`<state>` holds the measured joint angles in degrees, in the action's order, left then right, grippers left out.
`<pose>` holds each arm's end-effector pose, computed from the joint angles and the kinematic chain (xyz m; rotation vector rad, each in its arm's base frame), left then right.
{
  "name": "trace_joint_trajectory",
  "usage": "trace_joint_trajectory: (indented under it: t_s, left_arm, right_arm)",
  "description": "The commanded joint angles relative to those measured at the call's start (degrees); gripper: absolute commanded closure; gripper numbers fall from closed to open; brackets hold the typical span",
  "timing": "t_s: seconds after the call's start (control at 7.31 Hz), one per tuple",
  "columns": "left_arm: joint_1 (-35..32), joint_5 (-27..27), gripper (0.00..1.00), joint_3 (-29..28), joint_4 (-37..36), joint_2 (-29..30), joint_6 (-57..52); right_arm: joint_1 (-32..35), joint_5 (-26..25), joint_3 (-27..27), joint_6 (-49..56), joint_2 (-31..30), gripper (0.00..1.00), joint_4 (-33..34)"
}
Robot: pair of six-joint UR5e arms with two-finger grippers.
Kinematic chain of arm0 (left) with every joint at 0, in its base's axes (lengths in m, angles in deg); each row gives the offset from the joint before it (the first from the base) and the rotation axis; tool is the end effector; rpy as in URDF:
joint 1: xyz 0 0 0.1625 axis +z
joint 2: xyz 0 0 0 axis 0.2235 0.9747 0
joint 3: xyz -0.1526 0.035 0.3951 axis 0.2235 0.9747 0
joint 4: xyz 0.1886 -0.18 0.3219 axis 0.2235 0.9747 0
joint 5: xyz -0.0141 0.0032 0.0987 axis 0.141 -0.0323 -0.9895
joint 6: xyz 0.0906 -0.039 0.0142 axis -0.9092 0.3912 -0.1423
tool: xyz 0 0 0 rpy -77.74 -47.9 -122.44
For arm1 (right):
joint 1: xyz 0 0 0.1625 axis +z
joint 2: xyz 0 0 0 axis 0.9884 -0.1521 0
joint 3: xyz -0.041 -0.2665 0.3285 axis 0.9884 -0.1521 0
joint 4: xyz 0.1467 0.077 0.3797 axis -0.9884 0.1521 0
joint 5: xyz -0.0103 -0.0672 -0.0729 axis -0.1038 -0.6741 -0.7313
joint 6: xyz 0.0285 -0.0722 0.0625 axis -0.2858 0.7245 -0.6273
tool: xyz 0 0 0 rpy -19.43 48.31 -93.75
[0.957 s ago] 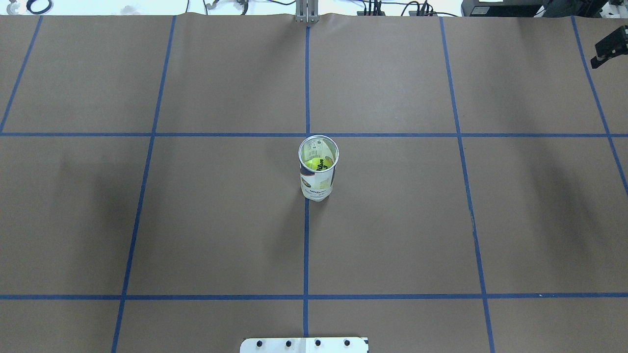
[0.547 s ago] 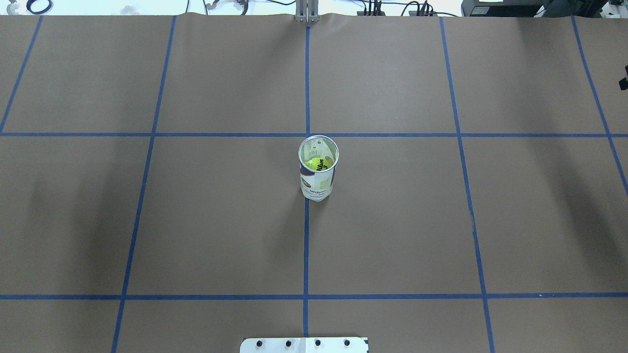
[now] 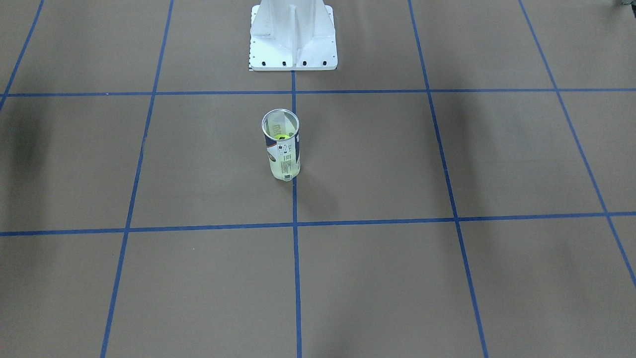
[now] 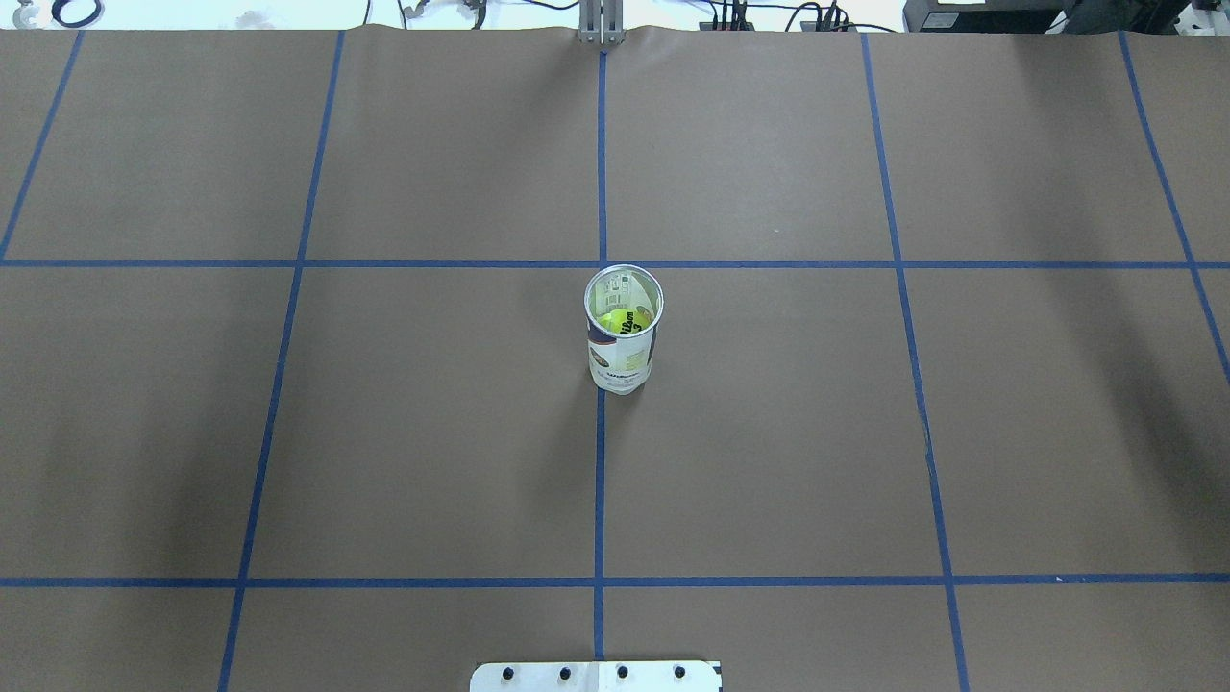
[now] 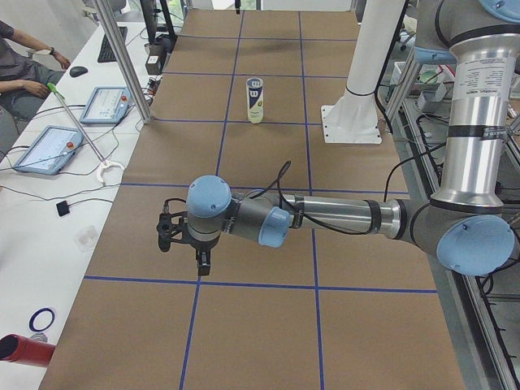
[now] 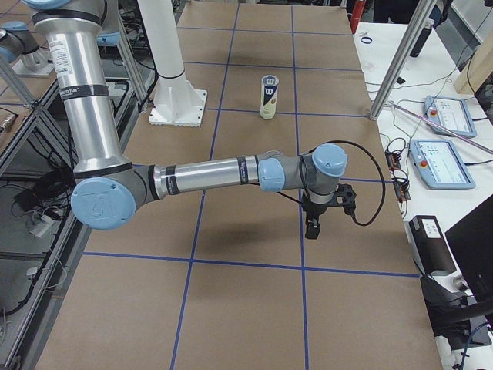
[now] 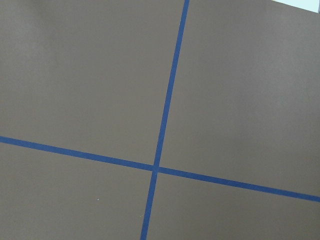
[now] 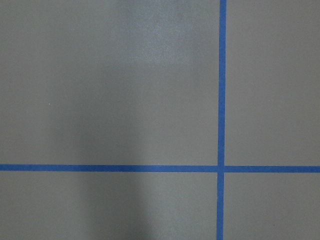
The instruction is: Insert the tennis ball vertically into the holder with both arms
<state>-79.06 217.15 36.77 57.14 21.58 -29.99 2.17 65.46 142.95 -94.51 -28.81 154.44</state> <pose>-0.0774 -0.5042 0.6007 0.1501 0.8569 -0.2362 0.0002 -0.5761 0.5763 0.0160 -0.7462 -0.0175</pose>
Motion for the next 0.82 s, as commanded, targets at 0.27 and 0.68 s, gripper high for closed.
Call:
trace_joint_trajectory:
  t_s: [0.27, 0.68]
  left_arm:
    - [5.85, -5.06, 0.01, 0.63, -0.53, -1.80, -0.55]
    - [5.93, -1.62, 0.01, 0.62, -0.79, -1.71, -0.11]
  right_arm:
    - [1.57, 2.75, 0.69, 2.24, 0.67, 0.01, 3.50]
    - [1.57, 2.66, 0.08, 3.38, 0.06, 0.01, 3.50]
